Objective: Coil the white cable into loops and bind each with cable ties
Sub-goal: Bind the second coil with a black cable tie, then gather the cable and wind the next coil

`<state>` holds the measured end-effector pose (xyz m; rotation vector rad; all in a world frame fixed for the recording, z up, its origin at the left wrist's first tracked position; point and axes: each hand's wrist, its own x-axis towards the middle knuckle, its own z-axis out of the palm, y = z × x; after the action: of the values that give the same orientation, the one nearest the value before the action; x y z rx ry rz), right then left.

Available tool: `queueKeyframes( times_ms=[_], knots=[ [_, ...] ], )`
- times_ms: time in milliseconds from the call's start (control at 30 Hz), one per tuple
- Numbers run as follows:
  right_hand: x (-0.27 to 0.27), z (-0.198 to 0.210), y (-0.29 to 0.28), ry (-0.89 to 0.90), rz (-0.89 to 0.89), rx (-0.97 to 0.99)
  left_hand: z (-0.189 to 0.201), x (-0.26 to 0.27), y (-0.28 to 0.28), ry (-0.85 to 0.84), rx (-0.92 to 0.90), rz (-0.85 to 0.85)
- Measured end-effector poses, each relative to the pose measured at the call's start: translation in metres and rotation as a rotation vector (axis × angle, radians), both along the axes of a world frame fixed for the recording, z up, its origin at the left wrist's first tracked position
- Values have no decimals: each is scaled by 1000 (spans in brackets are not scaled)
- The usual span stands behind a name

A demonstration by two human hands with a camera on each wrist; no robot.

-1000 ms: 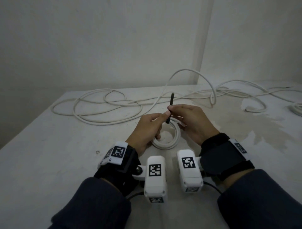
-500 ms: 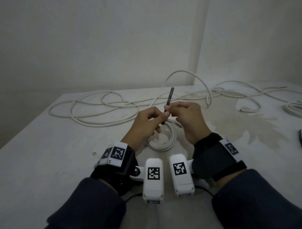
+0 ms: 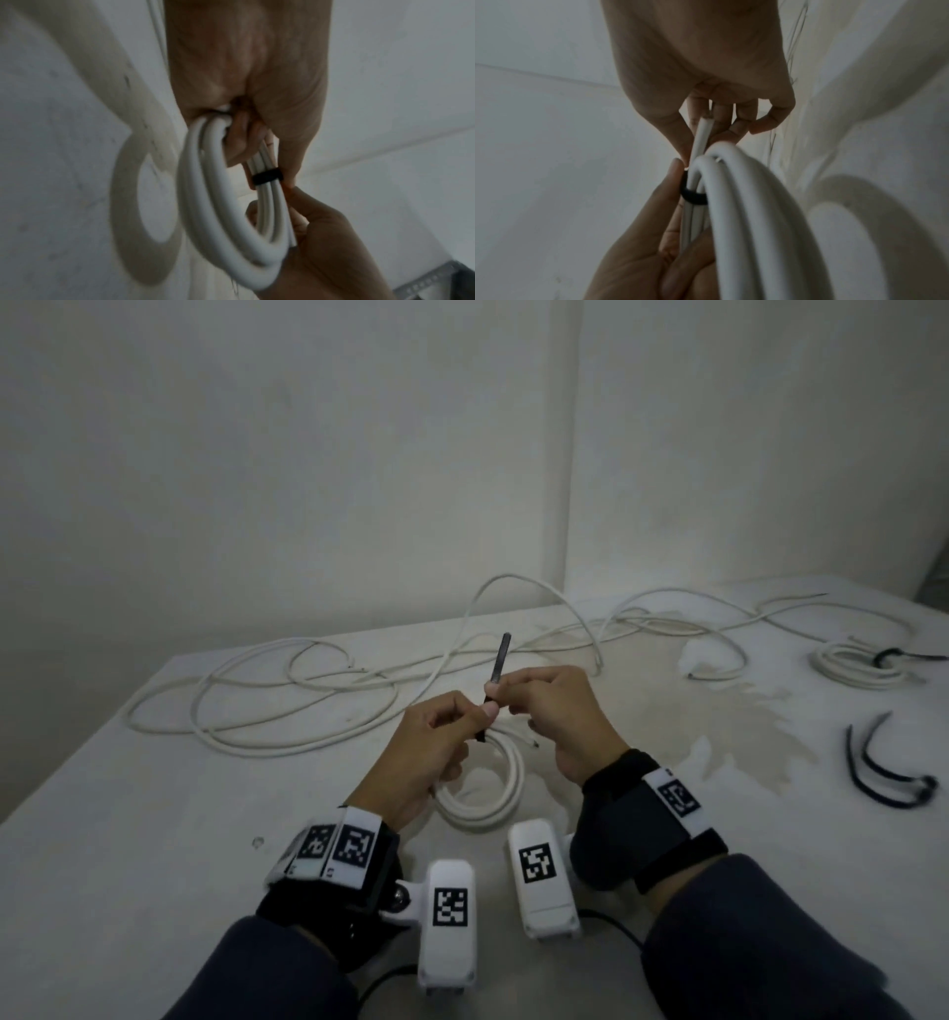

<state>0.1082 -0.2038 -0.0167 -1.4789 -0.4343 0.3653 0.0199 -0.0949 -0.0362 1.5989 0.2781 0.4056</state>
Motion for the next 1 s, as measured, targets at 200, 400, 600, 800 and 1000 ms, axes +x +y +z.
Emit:
queueKeyframes(
  times_ms=[200,400,600,800,1000],
  knots=[
    [29,23,-52,28,94,-101,17,47,-41,-28,-112,-39],
    [53,28,-114,-26,201,-227,29,104,-85,-70,-92,60],
    [84,23,-161,-8,20,-214,23,150,-125,-4,44,50],
    [146,11,-219,174,-572,-82,-8,175,-101,119,126,489],
    [162,4,-266,21,-802,-730,-18,189,-87,193,-85,298]
  ],
)
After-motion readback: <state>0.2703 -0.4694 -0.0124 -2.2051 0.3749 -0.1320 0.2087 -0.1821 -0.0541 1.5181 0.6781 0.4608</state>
